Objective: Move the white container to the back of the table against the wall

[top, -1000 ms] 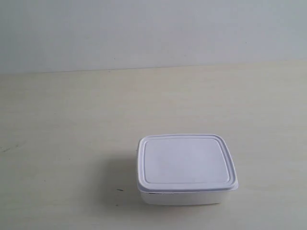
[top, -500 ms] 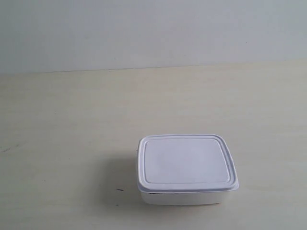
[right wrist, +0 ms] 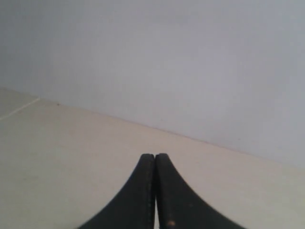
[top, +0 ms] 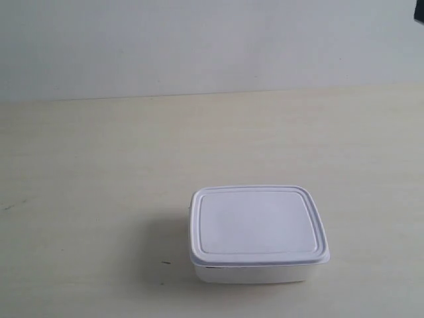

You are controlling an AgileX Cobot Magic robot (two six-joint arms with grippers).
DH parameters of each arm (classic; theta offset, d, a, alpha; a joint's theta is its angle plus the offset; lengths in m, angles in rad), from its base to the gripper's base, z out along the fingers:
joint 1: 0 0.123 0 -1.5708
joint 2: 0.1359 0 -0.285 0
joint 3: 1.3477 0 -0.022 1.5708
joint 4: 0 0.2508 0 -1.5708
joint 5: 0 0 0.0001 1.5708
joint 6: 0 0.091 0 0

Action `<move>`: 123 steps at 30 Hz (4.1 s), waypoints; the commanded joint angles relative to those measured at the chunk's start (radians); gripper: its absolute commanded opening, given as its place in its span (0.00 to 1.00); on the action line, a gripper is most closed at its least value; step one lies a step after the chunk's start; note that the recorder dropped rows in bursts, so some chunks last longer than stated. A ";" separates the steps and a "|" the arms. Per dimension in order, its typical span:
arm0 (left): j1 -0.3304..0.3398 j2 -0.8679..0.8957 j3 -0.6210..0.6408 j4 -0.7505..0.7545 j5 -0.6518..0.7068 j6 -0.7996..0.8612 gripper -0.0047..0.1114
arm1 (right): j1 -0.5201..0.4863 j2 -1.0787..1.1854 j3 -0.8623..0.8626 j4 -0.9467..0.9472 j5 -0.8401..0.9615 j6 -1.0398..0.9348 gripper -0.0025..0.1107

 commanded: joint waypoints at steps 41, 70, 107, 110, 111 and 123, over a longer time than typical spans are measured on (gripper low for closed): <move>-0.113 0.059 -0.146 -0.117 -0.019 -0.211 0.04 | 0.007 0.063 -0.163 0.086 0.016 0.069 0.02; -0.928 0.610 0.000 -0.756 0.412 0.222 0.04 | 0.157 0.272 0.115 0.060 0.624 -0.165 0.02; -0.934 1.007 0.000 -0.809 0.080 0.130 0.04 | 0.157 0.736 0.269 0.042 0.034 0.597 0.02; -0.934 1.026 0.000 -0.831 0.078 0.130 0.04 | 0.157 0.776 0.269 0.042 0.034 0.597 0.02; -0.934 1.030 0.000 -0.835 0.072 0.130 0.04 | 0.157 0.787 0.269 0.042 0.021 0.597 0.02; -0.934 1.041 0.000 -0.928 -0.062 0.119 0.04 | 0.157 0.857 0.269 0.042 -0.143 0.617 0.02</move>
